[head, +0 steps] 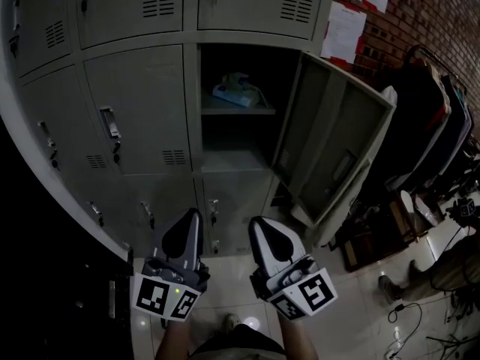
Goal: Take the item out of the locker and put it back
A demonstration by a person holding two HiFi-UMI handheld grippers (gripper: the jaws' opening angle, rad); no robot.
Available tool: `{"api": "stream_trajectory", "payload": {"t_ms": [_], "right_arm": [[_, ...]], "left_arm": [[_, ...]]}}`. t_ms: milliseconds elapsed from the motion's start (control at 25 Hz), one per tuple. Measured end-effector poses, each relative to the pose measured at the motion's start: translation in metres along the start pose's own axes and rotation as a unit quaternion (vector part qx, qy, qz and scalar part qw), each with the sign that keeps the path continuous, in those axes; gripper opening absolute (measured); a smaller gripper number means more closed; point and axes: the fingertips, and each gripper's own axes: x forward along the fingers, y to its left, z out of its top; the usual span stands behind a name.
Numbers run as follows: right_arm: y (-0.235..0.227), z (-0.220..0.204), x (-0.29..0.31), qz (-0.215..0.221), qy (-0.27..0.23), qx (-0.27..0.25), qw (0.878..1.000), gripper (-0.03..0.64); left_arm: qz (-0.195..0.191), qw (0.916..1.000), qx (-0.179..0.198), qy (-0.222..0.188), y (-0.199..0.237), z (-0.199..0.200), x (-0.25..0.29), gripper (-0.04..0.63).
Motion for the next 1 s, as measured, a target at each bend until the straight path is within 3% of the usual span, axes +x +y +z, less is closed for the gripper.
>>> {"api": "stream_trajectory", "payload": {"t_ms": [200,360,720,1000], "right_arm": [[0.034,-0.025,-0.056,-0.006,0.008,0.022,1.0,0.003],[0.092,-0.028,-0.113,0.0,0.011,0.03,0.999,0.003],[0.257,0.033,-0.268,-0.017,0.001,0.062,0.998,0.003],[0.326,0.093,-0.322,-0.017,-0.009,0.049,0.999,0.002]], "left_arm": [[0.005,0.9998,-0.008,0.017,-0.028,-0.025,-0.065,0.003],[0.013,0.9996,-0.016,0.02,-0.064,-0.022,-0.14,0.003],[0.015,0.9997,-0.005,0.021,-0.182,0.077,-0.338,0.003],[0.007,0.9999,-0.01,0.01,-0.241,0.137,-0.394,0.003]]}}
